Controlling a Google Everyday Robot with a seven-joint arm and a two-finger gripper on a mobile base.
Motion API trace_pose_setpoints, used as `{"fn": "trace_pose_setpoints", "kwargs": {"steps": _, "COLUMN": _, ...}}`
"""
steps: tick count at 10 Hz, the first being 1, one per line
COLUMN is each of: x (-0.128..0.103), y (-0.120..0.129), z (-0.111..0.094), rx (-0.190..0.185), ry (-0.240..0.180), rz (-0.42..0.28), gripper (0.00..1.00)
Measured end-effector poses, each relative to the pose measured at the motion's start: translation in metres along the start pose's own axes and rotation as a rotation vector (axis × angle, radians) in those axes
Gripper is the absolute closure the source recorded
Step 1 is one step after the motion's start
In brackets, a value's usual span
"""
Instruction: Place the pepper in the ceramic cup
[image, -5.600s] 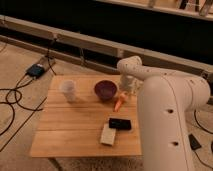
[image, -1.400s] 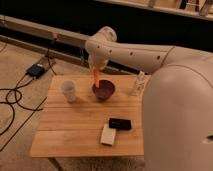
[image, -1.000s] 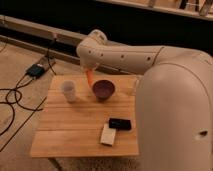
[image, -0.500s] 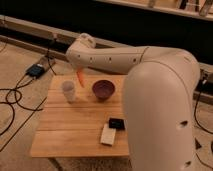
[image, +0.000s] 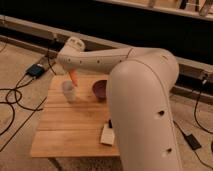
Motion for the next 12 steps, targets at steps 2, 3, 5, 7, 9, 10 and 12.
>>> {"fn": "trace_pose_setpoints", "kwargs": {"steps": 2, "x": -0.006, "y": 0.013, "z": 0.015, "rx": -0.021, "ry": -0.011, "rz": -0.021, "gripper": 1.0}}
{"fn": "trace_pose_setpoints", "kwargs": {"steps": 3, "x": -0.006, "y": 0.016, "z": 0.021, "rx": -0.026, "ry": -0.013, "rz": -0.026, "gripper": 1.0}}
{"fn": "trace_pose_setpoints", "kwargs": {"steps": 5, "x": -0.006, "y": 0.022, "z": 0.033, "rx": -0.034, "ry": -0.014, "rz": -0.035, "gripper": 1.0}}
{"fn": "trace_pose_setpoints", "kwargs": {"steps": 7, "x": -0.007, "y": 0.026, "z": 0.04, "rx": -0.038, "ry": -0.015, "rz": -0.039, "gripper": 1.0}}
{"fn": "trace_pose_setpoints", "kwargs": {"steps": 9, "x": -0.006, "y": 0.029, "z": 0.046, "rx": -0.042, "ry": -0.017, "rz": -0.043, "gripper": 1.0}}
{"fn": "trace_pose_setpoints", "kwargs": {"steps": 10, "x": -0.004, "y": 0.031, "z": 0.049, "rx": -0.043, "ry": -0.016, "rz": -0.05, "gripper": 1.0}}
{"fn": "trace_pose_setpoints", "kwargs": {"steps": 12, "x": -0.001, "y": 0.036, "z": 0.053, "rx": -0.037, "ry": -0.017, "rz": -0.056, "gripper": 0.92}}
